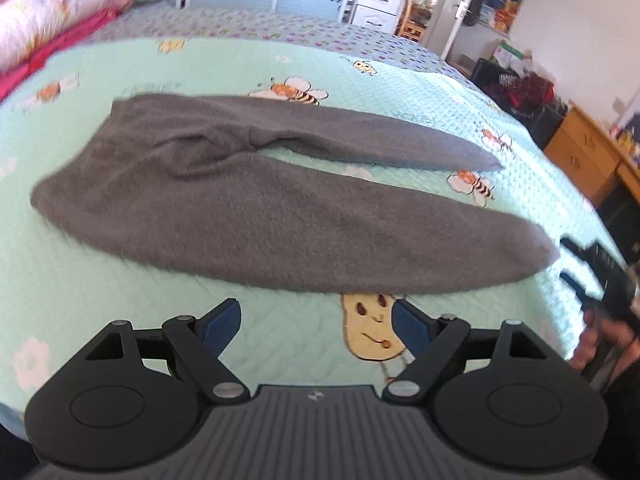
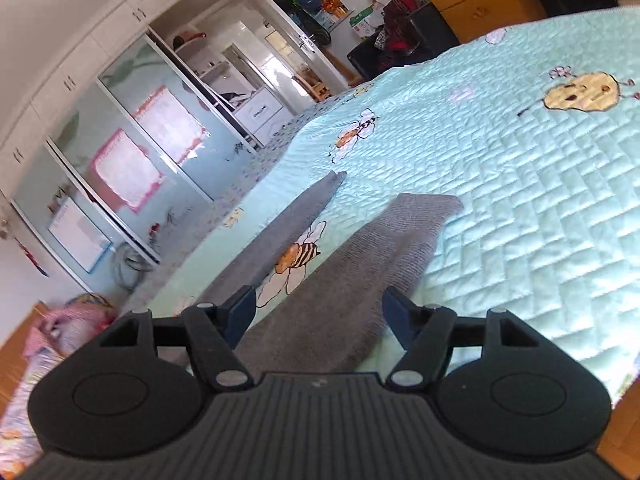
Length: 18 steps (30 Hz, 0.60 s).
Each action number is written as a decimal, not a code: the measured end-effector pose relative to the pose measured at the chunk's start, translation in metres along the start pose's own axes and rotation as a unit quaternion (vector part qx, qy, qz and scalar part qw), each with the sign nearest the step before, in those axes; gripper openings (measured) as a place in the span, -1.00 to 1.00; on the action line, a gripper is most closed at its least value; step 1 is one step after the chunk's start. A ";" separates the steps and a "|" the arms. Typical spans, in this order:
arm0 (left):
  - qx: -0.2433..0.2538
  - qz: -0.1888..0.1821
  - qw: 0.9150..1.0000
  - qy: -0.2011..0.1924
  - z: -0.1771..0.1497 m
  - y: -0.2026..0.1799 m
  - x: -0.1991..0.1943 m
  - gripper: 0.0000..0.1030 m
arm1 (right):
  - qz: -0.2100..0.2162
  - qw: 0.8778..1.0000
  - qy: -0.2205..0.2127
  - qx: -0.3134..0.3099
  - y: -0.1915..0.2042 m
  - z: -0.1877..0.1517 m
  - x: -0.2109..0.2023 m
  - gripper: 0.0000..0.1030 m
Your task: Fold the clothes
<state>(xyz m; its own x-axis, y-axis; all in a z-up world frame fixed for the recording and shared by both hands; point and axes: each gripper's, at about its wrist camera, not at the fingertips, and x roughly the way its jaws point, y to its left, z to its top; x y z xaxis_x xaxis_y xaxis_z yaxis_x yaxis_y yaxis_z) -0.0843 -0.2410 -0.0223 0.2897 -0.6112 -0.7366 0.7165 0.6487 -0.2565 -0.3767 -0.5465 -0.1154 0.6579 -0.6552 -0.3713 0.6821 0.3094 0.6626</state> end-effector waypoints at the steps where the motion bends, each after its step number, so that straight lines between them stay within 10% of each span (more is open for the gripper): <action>1: -0.011 -0.001 1.000 0.001 0.000 0.002 -0.001 0.66 | -0.004 1.000 0.000 0.010 -0.006 0.000 -0.002 0.39; 18: -0.245 0.019 0.969 -0.019 0.008 0.137 -0.009 0.66 | 0.050 0.988 0.028 0.143 -0.052 -0.008 -0.010 0.39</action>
<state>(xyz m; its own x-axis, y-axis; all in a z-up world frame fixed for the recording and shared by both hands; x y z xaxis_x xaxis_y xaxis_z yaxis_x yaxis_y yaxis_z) 0.0168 -0.1500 -0.0456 0.3406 -0.5931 -0.7296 0.3198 0.8028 -0.5033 -0.4164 -0.5510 -0.1512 0.7393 -0.5898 -0.3249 0.4998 0.1573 0.8517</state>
